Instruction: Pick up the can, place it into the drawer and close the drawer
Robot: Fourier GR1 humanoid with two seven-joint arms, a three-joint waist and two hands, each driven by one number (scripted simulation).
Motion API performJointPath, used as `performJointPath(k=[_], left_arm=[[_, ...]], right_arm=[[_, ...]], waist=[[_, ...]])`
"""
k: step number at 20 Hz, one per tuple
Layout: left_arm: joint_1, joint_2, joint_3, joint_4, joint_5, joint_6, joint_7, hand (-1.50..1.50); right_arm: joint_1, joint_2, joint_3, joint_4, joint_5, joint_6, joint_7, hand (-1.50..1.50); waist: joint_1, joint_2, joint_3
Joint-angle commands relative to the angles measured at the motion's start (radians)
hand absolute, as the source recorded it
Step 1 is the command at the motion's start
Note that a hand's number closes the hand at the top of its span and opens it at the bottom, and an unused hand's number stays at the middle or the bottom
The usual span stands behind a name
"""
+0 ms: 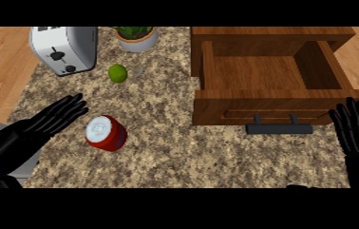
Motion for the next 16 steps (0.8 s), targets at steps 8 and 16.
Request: performJointPath(k=[8, 16], left_arm=[[-0.061, -0.1, -0.014, 0.149, -0.203, -0.025, -0.093, -1.5], [-0.089, -0.113, 0.02, 0.335, -0.397, -0.029, -0.306, -1.5]], right_arm=[[0.022, -0.021, -0.093, 0.039, -0.053, 0.088, -0.047, -1.5], [-0.044, 0.02, -0.052, 0.11, 0.014, 0.061, -0.072, -1.5]], waist=[[0.0, 0.0, 0.0], [0.001, 0.001, 0.0]])
